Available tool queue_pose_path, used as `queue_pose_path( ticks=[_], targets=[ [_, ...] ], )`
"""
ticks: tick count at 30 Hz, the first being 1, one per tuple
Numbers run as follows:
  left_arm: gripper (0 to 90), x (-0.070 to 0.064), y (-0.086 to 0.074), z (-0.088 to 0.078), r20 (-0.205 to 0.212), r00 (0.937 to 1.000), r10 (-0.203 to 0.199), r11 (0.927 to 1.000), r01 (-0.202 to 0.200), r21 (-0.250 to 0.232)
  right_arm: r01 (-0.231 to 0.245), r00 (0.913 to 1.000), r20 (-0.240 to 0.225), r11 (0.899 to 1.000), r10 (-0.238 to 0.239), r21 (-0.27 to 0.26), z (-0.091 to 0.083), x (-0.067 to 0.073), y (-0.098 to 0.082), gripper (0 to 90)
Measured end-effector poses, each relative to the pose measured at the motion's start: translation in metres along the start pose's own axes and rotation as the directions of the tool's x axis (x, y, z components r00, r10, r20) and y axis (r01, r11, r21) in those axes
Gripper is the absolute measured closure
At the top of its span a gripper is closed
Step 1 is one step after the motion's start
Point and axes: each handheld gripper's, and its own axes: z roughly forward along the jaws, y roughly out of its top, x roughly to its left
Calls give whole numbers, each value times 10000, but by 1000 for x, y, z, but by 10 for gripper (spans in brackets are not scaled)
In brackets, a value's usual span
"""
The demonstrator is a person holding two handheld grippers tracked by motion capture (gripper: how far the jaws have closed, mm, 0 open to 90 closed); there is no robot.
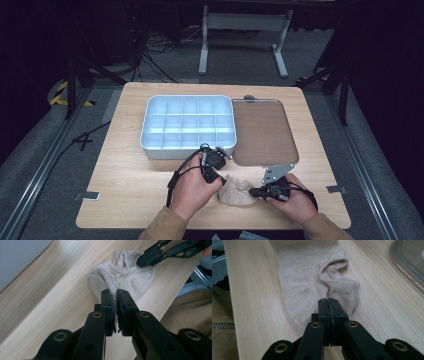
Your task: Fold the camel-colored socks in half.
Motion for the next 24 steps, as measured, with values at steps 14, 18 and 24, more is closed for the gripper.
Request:
queue_pose_path(
  ticks=[14,18,24],
  targets=[
    [847,-23,32,24,436,9959,799,9967,-804,97,-70,10000,-50,9998,69,-174,1,-1,-2,898],
    [847,-27,37,35,404,9949,928,9955,-935,147,-119,9999,-92,9996,116,-273,1,-2,-4,897],
    [847,-30,40,45,606,9931,1006,9945,-1023,246,-135,9998,-120,9994,131,-333,1,-2,-5,897]
  ],
)
